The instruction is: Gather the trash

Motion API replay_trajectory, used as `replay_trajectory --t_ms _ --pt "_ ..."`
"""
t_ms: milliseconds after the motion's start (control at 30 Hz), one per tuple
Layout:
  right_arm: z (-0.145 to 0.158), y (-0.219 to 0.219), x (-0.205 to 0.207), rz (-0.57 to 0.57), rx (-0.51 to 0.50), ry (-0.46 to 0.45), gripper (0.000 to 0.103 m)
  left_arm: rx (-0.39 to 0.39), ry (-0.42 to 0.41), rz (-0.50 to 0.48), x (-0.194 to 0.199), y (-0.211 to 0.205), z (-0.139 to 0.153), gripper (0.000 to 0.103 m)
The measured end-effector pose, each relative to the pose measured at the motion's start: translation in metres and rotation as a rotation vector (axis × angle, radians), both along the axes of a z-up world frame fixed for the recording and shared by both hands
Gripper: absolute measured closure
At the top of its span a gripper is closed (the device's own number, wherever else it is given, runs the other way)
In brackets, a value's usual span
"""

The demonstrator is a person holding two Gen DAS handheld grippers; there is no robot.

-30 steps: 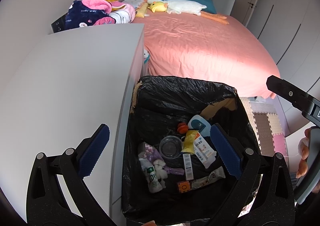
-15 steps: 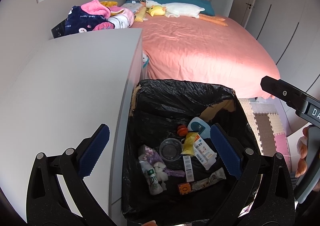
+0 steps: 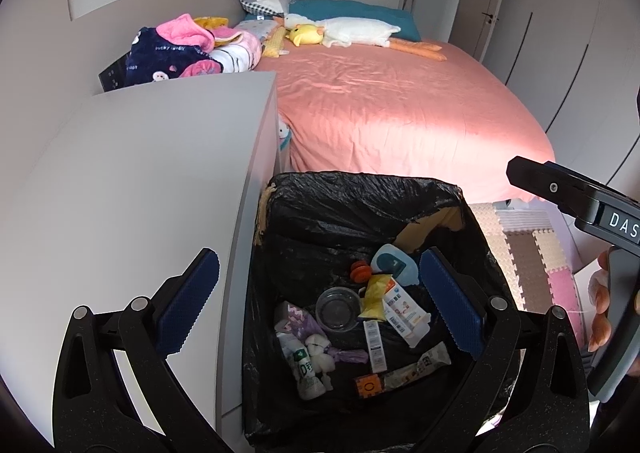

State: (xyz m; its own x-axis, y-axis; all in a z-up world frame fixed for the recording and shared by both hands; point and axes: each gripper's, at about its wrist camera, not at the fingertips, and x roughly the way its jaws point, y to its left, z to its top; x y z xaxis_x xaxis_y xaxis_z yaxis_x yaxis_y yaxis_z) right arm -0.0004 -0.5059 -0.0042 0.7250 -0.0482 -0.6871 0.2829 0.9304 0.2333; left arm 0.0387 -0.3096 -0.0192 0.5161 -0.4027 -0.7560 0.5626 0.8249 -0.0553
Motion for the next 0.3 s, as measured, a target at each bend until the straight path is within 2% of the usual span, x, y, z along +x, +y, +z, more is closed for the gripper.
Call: replay_trajectory --t_ms 300 --pt "-0.0002 -0.0015 -0.0012 0.002 0.002 -0.002 0.015 0.070 0.004 -0.008 -0.0006 -0.0092 -0.0050 0.006"
